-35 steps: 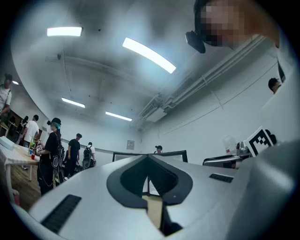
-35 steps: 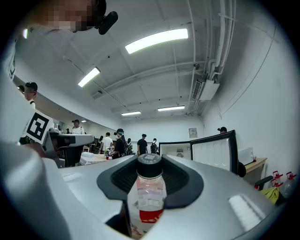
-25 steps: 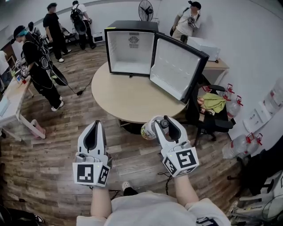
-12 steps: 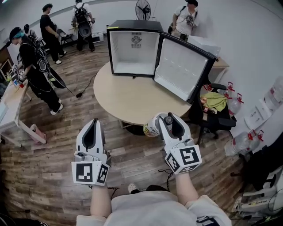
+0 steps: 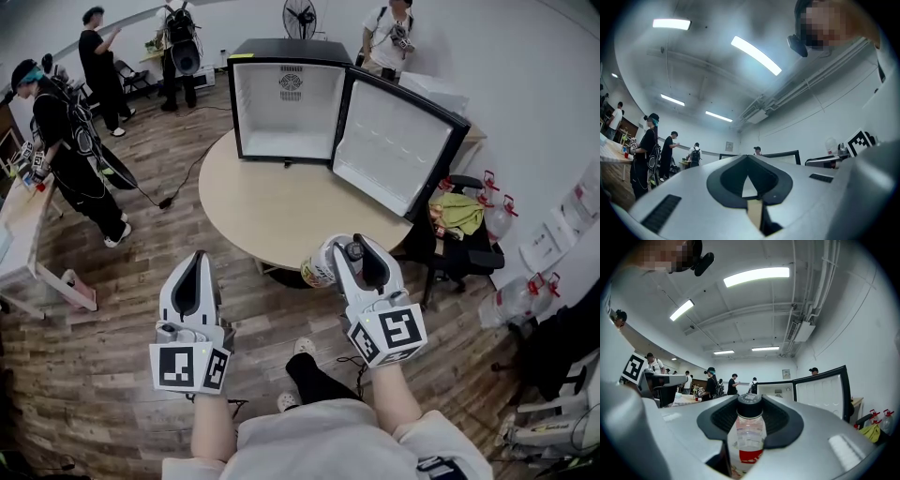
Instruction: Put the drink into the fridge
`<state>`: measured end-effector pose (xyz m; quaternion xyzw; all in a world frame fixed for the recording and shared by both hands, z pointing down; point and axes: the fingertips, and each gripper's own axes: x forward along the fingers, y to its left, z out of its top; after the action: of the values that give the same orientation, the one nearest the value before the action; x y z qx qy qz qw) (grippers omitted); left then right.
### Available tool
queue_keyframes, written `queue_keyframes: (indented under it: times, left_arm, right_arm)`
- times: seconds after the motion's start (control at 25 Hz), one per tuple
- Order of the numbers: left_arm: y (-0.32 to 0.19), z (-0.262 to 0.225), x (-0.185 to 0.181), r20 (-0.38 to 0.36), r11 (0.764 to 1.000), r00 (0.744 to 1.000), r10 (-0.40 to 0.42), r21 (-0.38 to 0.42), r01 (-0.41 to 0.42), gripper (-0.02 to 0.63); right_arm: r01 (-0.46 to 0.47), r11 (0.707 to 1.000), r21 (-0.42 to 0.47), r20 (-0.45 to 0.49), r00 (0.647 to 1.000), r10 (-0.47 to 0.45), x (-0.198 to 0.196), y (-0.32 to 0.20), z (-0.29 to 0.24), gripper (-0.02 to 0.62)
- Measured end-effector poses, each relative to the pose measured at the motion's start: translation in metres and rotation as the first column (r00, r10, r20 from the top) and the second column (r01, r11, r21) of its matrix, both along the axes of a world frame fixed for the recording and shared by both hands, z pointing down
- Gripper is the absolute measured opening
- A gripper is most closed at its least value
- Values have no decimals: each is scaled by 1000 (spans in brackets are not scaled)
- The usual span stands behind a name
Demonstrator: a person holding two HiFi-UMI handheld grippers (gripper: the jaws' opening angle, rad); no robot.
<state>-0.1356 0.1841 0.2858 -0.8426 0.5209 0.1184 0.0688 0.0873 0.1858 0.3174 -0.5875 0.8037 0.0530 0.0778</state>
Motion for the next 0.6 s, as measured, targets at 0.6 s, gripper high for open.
queue_keyframes:
  times: [0.6]
  left_arm:
    - [-131,-10,7,2,998,998,-60,9,60,8]
  right_arm:
    - [57,998,11,12,998,-57,7,-143,-9,158]
